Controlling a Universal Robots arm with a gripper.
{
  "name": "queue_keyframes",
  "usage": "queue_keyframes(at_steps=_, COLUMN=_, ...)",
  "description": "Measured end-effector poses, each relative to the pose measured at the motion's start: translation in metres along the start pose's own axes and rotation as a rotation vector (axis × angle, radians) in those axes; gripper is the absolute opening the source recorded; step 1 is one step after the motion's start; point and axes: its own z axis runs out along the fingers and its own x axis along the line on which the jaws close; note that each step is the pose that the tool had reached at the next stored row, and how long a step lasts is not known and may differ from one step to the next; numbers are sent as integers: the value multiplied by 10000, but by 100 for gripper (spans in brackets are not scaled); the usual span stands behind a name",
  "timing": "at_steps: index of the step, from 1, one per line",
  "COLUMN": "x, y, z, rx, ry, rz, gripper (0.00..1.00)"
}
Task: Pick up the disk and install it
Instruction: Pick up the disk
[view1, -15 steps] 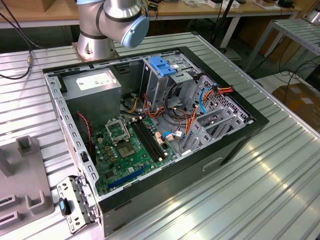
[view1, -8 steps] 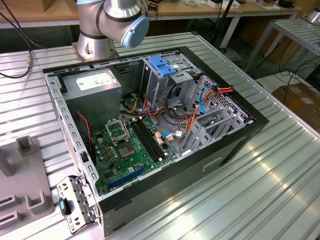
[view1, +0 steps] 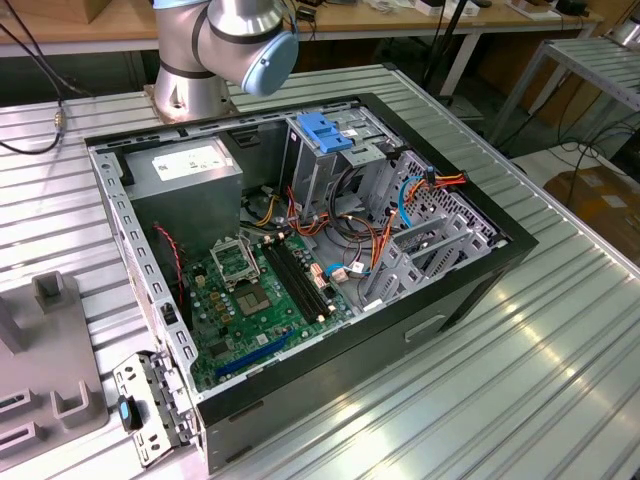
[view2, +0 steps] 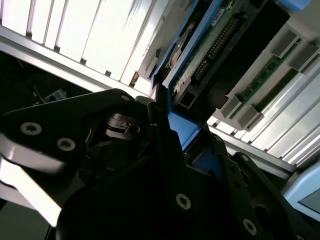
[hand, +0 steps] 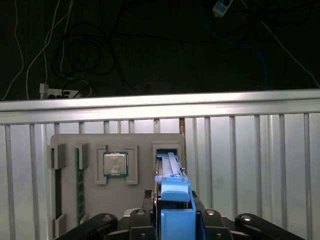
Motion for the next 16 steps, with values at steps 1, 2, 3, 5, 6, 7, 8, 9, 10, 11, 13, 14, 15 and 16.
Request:
queue_keyframes(at_steps=1, x=0, y=0, z=-9, rx=0, ry=0, rz=0, gripper=37)
queue_keyframes(at_steps=2, x=0, y=0, z=-24, rx=0, ry=0, rz=0, gripper=37)
queue_keyframes(at_steps=3, x=1, y=-1, z=-33, rx=0, ry=1, rz=0, gripper=37)
queue_keyframes(at_steps=5, x=1, y=-1, z=-55, rx=0, ry=0, rz=0, gripper=37)
queue_keyframes(at_steps=6, x=1, y=-1, z=-64, rx=-1, ry=0, rz=0, gripper=37)
queue_keyframes(at_steps=7, x=1, y=-1, z=-77, rx=0, ry=0, rz=0, gripper=37)
queue_keyframes(at_steps=8, x=1, y=-1, z=-84, rx=0, ry=0, rz=0, gripper=37)
queue_keyframes(at_steps=9, x=2, y=-2, z=-98, rx=-1, ry=0, rz=0, gripper=37)
queue_keyframes(at_steps=10, x=2, y=-2, z=-107, rx=0, ry=0, rz=0, gripper=37)
queue_keyframes(at_steps=11, x=2, y=-2, z=-122, rx=0, ry=1, rz=0, gripper=37)
queue_keyframes(at_steps=13, x=2, y=-3, z=-145, rx=0, ry=1, rz=0, gripper=37)
queue_keyframes(at_steps=14, x=3, y=-3, z=-155, rx=-1, ry=1, rz=0, gripper=37)
queue_keyframes(at_steps=15, x=3, y=-3, z=-166, rx=1, ry=0, rz=0, gripper=37)
queue_keyframes(at_steps=16, x=3, y=-3, z=-174, rx=1, ry=0, rz=0, gripper=37)
